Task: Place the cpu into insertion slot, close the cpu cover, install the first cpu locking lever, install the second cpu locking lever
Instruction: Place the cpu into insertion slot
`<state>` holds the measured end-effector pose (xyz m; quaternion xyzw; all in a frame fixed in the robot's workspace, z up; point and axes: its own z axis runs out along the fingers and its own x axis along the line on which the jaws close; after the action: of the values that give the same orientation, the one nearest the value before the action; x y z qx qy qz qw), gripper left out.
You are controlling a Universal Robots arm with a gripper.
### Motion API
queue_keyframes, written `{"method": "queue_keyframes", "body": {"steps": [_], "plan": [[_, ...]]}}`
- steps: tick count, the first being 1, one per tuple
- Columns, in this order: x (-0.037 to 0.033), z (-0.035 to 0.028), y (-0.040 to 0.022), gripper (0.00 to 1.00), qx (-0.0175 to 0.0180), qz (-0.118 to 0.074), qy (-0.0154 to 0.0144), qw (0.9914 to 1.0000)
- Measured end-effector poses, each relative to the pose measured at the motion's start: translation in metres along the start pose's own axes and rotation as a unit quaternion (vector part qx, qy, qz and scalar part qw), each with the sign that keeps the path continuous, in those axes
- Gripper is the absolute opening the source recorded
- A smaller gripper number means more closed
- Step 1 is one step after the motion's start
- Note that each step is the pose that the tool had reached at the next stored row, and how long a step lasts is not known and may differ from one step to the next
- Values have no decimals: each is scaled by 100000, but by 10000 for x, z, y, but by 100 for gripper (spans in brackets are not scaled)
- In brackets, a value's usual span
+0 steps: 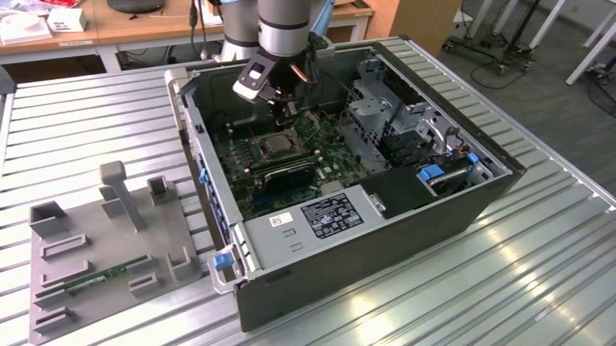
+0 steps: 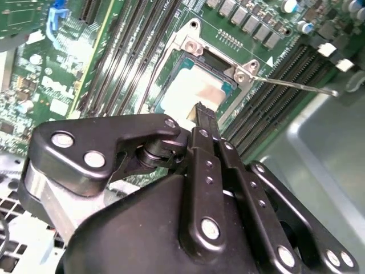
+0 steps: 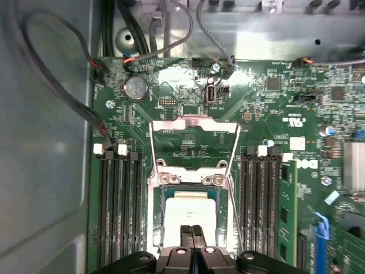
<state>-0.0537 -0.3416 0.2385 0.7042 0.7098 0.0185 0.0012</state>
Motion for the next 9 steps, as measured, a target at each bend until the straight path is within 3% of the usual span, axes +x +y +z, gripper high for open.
{"method": "queue_keyframes", "body": {"steps": [9], "plan": [[5,-201,5,11,-36,-2,-4,100000]]}}
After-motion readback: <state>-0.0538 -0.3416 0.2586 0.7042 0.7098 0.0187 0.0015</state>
